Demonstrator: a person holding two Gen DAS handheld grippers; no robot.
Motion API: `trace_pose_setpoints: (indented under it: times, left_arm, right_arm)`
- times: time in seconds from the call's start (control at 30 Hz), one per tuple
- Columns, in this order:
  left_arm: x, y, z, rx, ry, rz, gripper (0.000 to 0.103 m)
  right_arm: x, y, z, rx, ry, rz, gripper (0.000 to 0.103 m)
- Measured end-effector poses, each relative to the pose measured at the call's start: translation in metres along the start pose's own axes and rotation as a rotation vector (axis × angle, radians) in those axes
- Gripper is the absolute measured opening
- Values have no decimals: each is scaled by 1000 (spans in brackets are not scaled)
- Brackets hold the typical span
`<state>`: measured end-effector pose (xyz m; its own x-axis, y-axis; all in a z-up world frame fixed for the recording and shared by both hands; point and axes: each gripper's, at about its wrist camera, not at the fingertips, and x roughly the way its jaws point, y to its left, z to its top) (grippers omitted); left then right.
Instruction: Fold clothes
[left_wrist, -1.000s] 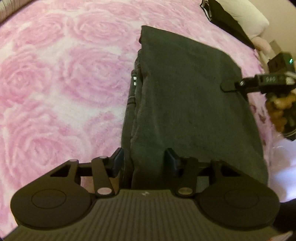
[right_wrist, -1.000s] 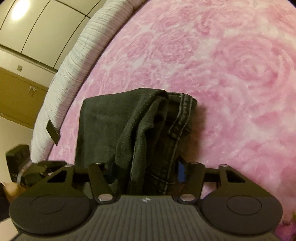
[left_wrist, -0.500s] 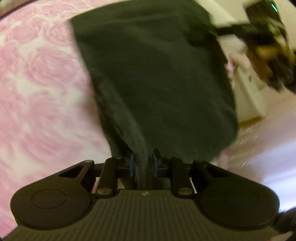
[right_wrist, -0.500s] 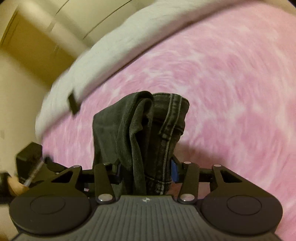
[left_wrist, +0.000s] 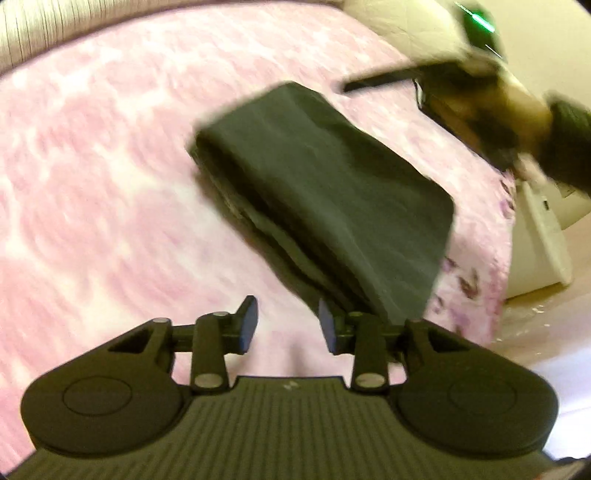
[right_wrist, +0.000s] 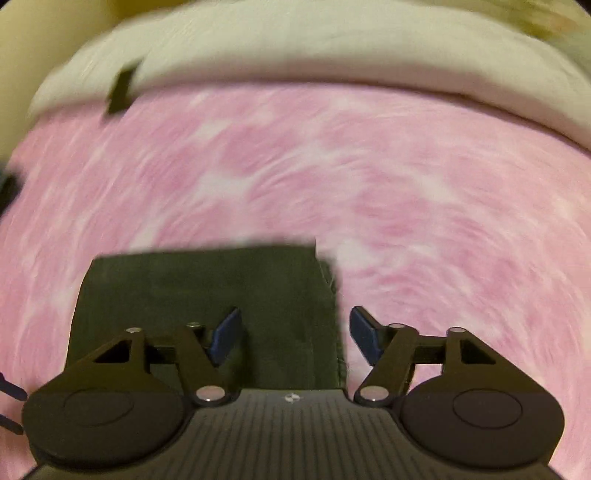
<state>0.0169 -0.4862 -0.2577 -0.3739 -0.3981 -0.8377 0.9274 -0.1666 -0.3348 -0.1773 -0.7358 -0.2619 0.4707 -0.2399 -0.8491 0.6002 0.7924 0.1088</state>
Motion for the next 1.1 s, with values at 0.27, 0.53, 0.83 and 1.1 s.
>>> trace_pose_setpoints:
  times: [0.27,0.53,0.83,1.1]
  left_arm:
    - [35,48,104,192,-81,11,63]
    - [123,77,123,272,97,-128,73]
    - [143,92,124,187,166,-237,64]
    - [115,60,106,56,195,-237,52]
  right_arm:
    - [-120,-11,-144,636,-269,-66,81]
    - [-104,60,-271,1025,-242,69,81]
    - [-51,86,-293,1207,-317,102,76]
    - [-96,35,-290,1274,-272,212,18]
